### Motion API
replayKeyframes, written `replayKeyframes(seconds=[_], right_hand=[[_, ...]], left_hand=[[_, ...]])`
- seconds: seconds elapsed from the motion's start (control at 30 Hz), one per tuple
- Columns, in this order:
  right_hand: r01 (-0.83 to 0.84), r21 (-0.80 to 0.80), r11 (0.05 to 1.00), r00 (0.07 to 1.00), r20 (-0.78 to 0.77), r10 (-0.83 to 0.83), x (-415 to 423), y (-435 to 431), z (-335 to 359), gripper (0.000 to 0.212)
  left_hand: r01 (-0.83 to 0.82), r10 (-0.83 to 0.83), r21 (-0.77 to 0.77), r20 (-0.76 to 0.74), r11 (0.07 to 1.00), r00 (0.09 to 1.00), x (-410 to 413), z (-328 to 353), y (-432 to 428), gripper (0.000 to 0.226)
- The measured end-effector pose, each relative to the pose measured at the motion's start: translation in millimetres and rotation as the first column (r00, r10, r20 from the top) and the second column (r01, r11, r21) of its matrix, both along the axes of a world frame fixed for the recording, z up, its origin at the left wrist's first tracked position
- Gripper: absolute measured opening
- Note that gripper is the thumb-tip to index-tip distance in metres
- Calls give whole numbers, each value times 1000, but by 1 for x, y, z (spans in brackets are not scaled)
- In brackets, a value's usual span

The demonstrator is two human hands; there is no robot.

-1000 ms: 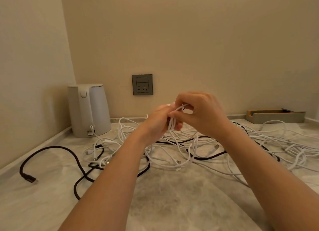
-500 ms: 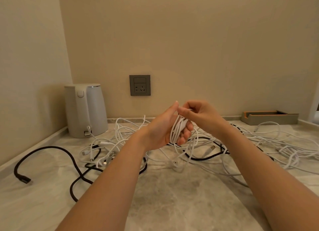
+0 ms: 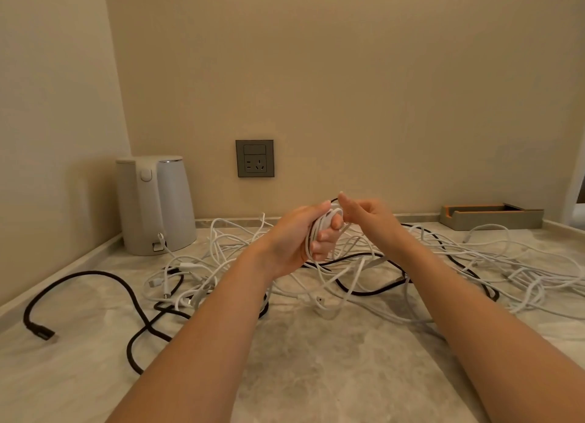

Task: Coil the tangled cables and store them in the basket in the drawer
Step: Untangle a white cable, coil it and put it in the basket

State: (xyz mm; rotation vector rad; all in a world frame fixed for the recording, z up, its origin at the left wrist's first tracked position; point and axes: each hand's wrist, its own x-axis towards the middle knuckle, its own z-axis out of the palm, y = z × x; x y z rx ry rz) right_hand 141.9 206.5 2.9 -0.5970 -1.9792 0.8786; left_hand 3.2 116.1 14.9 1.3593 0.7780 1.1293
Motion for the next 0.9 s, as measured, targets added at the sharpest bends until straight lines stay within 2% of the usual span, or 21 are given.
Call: replayKeyframes(seconds=[0.13,0.2,0.3,0.4,0.47,0.57,0.67,0.8,0.9], right_hand=[[10,20,1000,998,-57,-9,0,4,-2,44],[90,87,992,995,-52,-85,1,10,-3,37],[253,245,936,964,12,-264,6,20,-4,35],[298,350,888,932,95,-351,13,18,-1,38],[258,474,842,881,243,-406,12,12,3,35],[127,659,742,732,442,-518,0,-5,9,26],[-21,725,688,633,542,-552,-15,-30,13,27],[-185,756,628,591,596,-544,-27,-59,16,24],[-228,783,578,623,574,-531,-30,-72,21,30]], left_hand=[[-17,16,2,123,1000,992,-8,1,1,41],[-28,24,17,189,999,982,-11,3,1,43],[-53,38,35,339,998,940,-17,6,0,49],[-86,68,17,473,996,879,-25,9,0,45],[-114,94,2,548,994,831,-28,11,0,45],[-117,100,-22,692,993,715,-35,13,0,51],[-164,138,-44,773,985,619,-41,14,1,47],[-295,245,-75,765,952,595,-42,14,2,41],[-406,342,-80,700,910,627,-42,12,3,39]])
